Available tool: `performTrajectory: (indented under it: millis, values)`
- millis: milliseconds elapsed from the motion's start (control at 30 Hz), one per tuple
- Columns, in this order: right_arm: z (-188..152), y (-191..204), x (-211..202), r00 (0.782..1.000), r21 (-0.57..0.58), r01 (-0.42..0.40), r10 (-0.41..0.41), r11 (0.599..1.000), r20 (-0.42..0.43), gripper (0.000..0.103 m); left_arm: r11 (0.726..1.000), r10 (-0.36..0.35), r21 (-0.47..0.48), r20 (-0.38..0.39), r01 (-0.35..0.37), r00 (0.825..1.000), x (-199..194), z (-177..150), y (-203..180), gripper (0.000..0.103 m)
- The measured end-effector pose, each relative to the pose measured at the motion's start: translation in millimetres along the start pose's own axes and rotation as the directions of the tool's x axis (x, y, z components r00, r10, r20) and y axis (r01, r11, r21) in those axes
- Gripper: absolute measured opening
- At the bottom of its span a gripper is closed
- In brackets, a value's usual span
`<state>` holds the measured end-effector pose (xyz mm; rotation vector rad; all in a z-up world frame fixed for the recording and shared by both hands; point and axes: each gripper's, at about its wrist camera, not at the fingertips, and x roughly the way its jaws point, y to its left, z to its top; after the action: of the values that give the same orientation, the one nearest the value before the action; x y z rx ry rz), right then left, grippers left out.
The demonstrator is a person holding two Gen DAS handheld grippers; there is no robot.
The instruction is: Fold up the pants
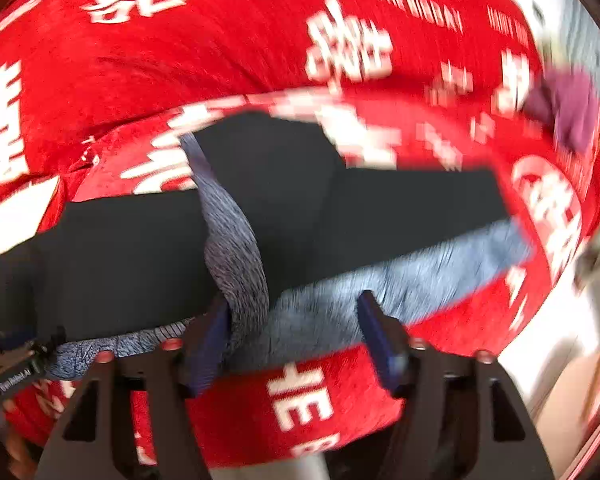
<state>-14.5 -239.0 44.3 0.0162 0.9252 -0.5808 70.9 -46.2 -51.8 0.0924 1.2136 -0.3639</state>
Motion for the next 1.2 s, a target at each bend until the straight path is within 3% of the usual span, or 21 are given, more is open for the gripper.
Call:
performTrajectory:
  millis: [100,200,233,367,433,533,567,600,633,667,767,933,1000,1033,1100,1200]
  values:
    - [25.8,23.7,-1.9,0.992,-0.173,0.095,-0.078,0.98,0.099,0.081,1.0,-0.03,0.005,-0.004,0.03,1.0,-3.4,-0.6,-7.0,0.068]
    - [59.6,53.4,19.4,0.984,-0.294,0.15,-0.115,0.944,0.134,0.081,0.999,0.018,0.034,-0.015,-0.017,1.0,2.8,-4.9,-19.4,0.071]
    - [69.2,64.4,32.1,0.982,-0.338,0.176,-0.139,0.925,0.131,0.081,0.999,0.038,0.032,-0.005,-0.037,0.999,4.4,-4.7,-22.1,0.077]
    - [94.6,103.5,96.8,0.973,-0.494,0.219,-0.225,0.842,0.047,0.081,1.0,0.018,-0.011,-0.014,-0.019,1.0,5.5,-3.6,-15.6,0.078]
    - [93.5,119.0,131.6,0.947,-0.568,0.261,-0.321,0.78,-0.005,0.082,1.0,0.017,-0.008,-0.017,-0.017,1.0,5.2,-3.4,-15.3,0.078]
    - [90.7,123.4,140.6,0.926,-0.578,0.337,-0.372,0.743,0.061,0.085,1.0,0.029,-0.004,-0.014,-0.029,0.999,5.4,-3.5,-16.9,0.078]
    - [94.1,119.3,142.4,0.932,-0.555,0.314,-0.361,0.771,0.026,0.081,0.999,0.032,-0.004,-0.013,-0.032,0.999,5.2,-3.9,-17.3,0.078]
    - [97.4,113.4,143.2,0.946,-0.529,0.268,-0.323,0.805,-0.013,0.068,0.999,0.036,-0.002,-0.012,-0.036,0.999,5.2,-3.9,-17.8,0.078]
    - [99.5,106.9,147.3,0.951,-0.511,0.227,-0.303,0.829,-0.069,0.003,0.999,0.038,0.0,-0.013,-0.038,0.999,4.9,-3.7,-18.1,0.078]
    - [101.6,94.6,149.8,0.956,-0.465,0.182,-0.265,0.866,-0.121,0.006,0.999,0.038,0.001,-0.014,-0.038,0.999,4.8,-3.2,-18.1,0.078]
    - [109.9,57.7,132.4,0.976,-0.334,0.139,-0.186,0.932,-0.114,0.005,0.999,0.032,-0.004,-0.014,-0.032,0.999,4.3,-3.6,-17.2,0.078]
    - [113.4,-50.7,64.3,0.995,-0.012,0.092,-0.091,0.996,0.045,0.005,0.999,0.04,-0.009,-0.02,-0.04,0.999,4.8,-2.6,-18.1,0.078]
    - [105.3,-102.6,54.0,0.996,0.12,0.041,-0.05,0.992,0.071,0.006,0.999,0.032,-0.011,-0.018,-0.032,0.999,4.4,-2.5,-17.6,0.078]
    - [92.2,-139.6,52.0,0.996,0.215,-0.008,-0.012,0.977,0.091,0.006,1.0,0.026,-0.012,-0.015,-0.026,1.0,4.2,-2.2,-17.3,0.078]
    - [71.5,-181.1,62.4,0.992,0.299,-0.087,0.056,0.95,0.112,0.007,0.999,0.029,-0.016,-0.018,-0.03,0.999,5.3,-1.8,-17.9,0.078]
    - [32.5,-214.3,103.0,0.986,0.352,-0.167,0.165,0.921,0.035,0.009,0.999,0.037,-0.014,-0.013,-0.037,0.999,6.0,-0.9,-20.0,0.078]
